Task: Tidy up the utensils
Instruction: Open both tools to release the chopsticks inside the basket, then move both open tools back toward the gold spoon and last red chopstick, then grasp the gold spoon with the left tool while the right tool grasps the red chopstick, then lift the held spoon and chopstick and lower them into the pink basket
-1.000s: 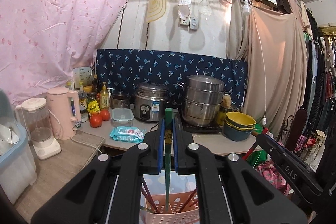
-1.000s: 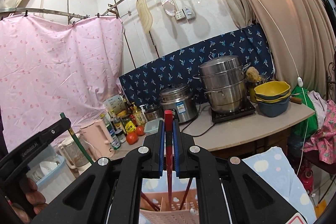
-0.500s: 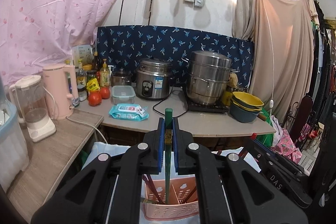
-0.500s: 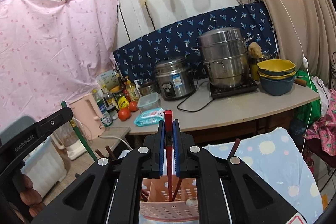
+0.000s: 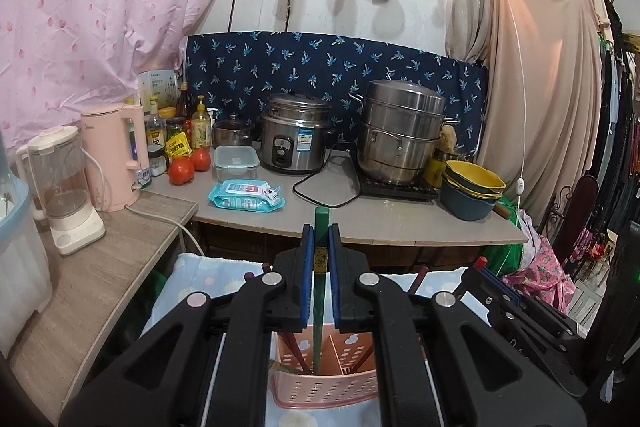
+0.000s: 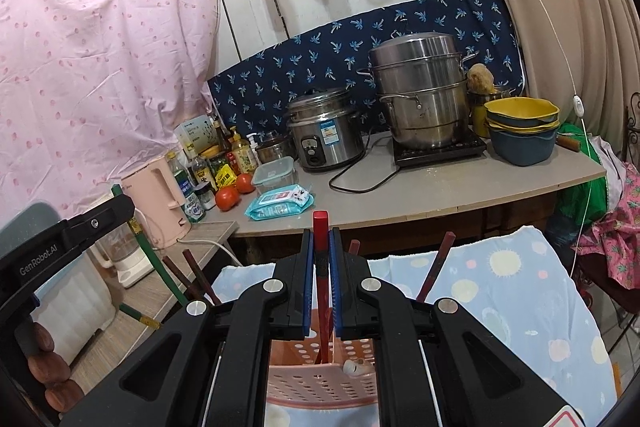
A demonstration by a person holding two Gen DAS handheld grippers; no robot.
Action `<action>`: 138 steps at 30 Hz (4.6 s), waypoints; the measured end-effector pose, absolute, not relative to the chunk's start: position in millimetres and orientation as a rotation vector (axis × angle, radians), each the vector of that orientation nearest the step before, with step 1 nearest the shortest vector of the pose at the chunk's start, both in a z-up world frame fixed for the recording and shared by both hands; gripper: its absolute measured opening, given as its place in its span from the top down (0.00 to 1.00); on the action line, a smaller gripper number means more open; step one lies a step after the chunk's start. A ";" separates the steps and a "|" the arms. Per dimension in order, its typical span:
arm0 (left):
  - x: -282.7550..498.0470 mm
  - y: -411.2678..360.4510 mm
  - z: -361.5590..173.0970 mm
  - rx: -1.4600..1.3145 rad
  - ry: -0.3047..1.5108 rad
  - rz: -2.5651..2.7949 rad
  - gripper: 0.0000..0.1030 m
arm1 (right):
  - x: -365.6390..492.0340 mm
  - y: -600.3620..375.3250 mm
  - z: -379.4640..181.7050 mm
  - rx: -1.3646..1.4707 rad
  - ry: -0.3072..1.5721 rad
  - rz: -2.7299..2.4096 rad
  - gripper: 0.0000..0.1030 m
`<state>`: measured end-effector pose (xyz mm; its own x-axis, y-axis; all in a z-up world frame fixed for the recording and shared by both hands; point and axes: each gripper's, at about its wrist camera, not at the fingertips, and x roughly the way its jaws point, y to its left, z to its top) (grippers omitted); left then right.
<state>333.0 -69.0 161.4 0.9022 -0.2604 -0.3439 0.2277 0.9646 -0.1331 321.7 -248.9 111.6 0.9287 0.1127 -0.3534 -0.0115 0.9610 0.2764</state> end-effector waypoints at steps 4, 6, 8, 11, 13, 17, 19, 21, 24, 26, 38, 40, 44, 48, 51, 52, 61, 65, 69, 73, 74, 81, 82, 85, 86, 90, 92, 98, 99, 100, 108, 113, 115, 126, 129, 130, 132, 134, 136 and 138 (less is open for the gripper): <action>331.2 -68.0 160.0 -0.089 0.360 -0.239 0.82 | 316.9 -250.2 111.6 0.277 0.360 0.051 0.85; 328.6 -67.0 159.5 -0.091 0.353 -0.225 0.64 | 314.3 -252.0 113.1 0.284 0.349 0.045 0.74; 324.6 -66.4 159.3 -0.085 0.344 -0.218 0.63 | 312.0 -254.0 114.1 0.288 0.345 0.044 0.73; 320.3 -66.0 159.5 -0.085 0.350 -0.219 0.63 | 307.5 -254.4 115.4 0.283 0.342 0.043 0.73; 317.9 -65.9 159.9 -0.084 0.355 -0.219 0.63 | 304.1 -254.7 116.0 0.285 0.342 0.046 0.73; 309.5 -65.3 159.5 -0.079 0.365 -0.217 0.63 | 293.6 -253.8 117.7 0.283 0.342 0.053 0.73; 303.1 -65.2 159.3 -0.075 0.365 -0.216 0.63 | 287.4 -252.6 119.0 0.276 0.339 0.055 0.73; 297.6 -65.0 158.7 -0.072 0.370 -0.217 0.63 | 279.8 -250.0 120.1 0.266 0.337 0.055 0.73; 286.9 -65.2 159.1 -0.070 0.373 -0.220 0.63 | 266.8 -248.1 119.2 0.262 0.339 0.060 0.73; 278.7 -64.7 161.3 -0.071 0.372 -0.221 0.63 | 259.8 -246.6 118.8 0.256 0.340 0.060 0.73; 222.3 -56.3 146.8 -0.044 0.396 -0.237 0.63 | 193.9 -237.6 101.3 0.213 0.379 0.064 0.73; 212.7 -53.8 133.6 -0.025 0.418 -0.233 0.63 | 179.3 -235.7 89.8 0.207 0.404 0.060 0.73; 192.3 -43.1 102.9 -0.017 0.475 -0.216 0.63 | 153.8 -232.6 59.3 0.215 0.477 0.069 0.73; 174.4 -33.1 72.0 -0.018 0.536 -0.209 0.63 | 133.7 -224.4 26.6 0.191 0.556 0.070 0.73; 160.9 -24.4 47.8 -0.020 0.585 -0.202 0.63 | 115.8 -216.9 0.5 0.190 0.621 0.076 0.73; 154.9 -20.5 37.4 -0.018 0.608 -0.196 0.63 | 111.4 -214.6 -6.0 0.191 0.636 0.077 0.73; 119.8 -10.8 -26.1 0.003 0.741 -0.190 0.63 | 70.9 -178.7 -66.5 0.207 0.782 0.121 0.73; 107.6 -15.7 -45.9 0.025 0.784 -0.189 0.63 | 64.8 -166.0 -78.8 0.203 0.812 0.133 0.73; 98.8 -18.9 -59.1 0.036 0.821 -0.212 0.63 | 63.7 -156.0 -86.7 0.203 0.834 0.145 0.73; 95.0 -19.7 -65.3 0.044 0.834 -0.215 0.63 | 66.4 -152.7 -89.1 0.204 0.841 0.141 0.73; 94.7 -19.7 -66.3 0.043 0.837 -0.217 0.63 | 66.5 -152.2 -89.7 0.204 0.841 0.139 0.73; 94.2 -21.6 -69.8 0.042 0.851 -0.224 0.63 | 70.6 -148.3 -92.9 0.188 0.845 0.127 0.75; 94.2 -21.5 -70.5 0.040 0.854 -0.224 0.63 | 71.6 -148.2 -93.2 0.184 0.845 0.123 0.77; 95.3 -20.7 -72.3 0.026 0.867 -0.230 0.63 | 74.7 -147.7 -95.4 0.180 0.848 0.119 0.79; 95.5 -20.9 -72.6 0.025 0.869 -0.233 0.63 | 75.1 -147.2 -95.9 0.174 0.847 0.117 0.80; 94.8 -23.3 -73.2 0.024 0.874 -0.241 0.63 | 73.8 -148.3 -96.6 0.154 0.844 0.101 0.88; 95.3 -24.3 -74.4 0.020 0.882 -0.247 0.63 | 73.4 -154.2 -97.0 0.173 0.846 0.101 0.92; 94.3 -32.7 -76.0 0.005 0.896 -0.276 0.57 | 66.0 -163.9 -96.3 0.188 0.845 0.085 0.93; 94.5 -34.1 -76.8 0.003 0.900 -0.283 0.57 | 64.2 -166.9 -96.0 0.194 0.844 0.079 0.93; 94.9 -36.5 -78.5 -0.002 0.910 -0.293 0.57 | 63.0 -169.7 -95.8 0.201 0.844 0.074 0.93; 94.8 -49.1 -84.7 -0.012 0.928 -0.331 0.60 | 61.0 -182.7 -96.6 0.241 0.844 0.055 0.93; 93.8 -50.0 -86.2 -0.020 0.935 -0.358 0.85 | 60.9 -182.4 -96.9 0.243 0.843 0.057 0.93; 93.7 -49.5 -87.1 -0.029 0.940 -0.366 0.90 | 60.4 -181.6 -96.9 0.243 0.843 0.057 0.93; 89.0 -39.5 -67.8 -0.060 0.911 -0.368 0.90 | 57.9 -182.6 -94.7 0.247 0.841 0.063 0.93; 88.2 -35.8 -56.8 -0.069 0.888 -0.361 0.90 | 54.8 -184.3 -91.2 0.253 0.834 0.067 0.93; 88.1 -34.2 -51.4 -0.070 0.875 -0.354 0.90 | 53.9 -184.6 -89.6 0.255 0.831 0.068 0.93; 88.9 -31.0 -44.7 -0.077 0.862 -0.350 0.90 | 51.3 -187.0 -86.3 0.259 0.823 0.070 0.93; 91.5 -27.9 -38.2 -0.081 0.848 -0.345 0.90 | 49.1 -189.3 -83.0 0.263 0.814 0.072 0.93; 93.4 -26.1 -32.0 -0.078 0.831 -0.340 0.90 | 47.5 -190.1 -78.9 0.267 0.807 0.073 0.93; 96.1 -25.0 -26.7 -0.075 0.818 -0.338 0.90 | 46.5 -190.9 -75.8 0.272 0.800 0.074 0.93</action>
<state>96.1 -25.0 -26.7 0.6331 -0.3240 -0.7030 0.2668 0.9439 -0.1947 46.5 -190.9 -75.8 0.6958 0.1680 -0.6983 0.0366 0.9627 0.2682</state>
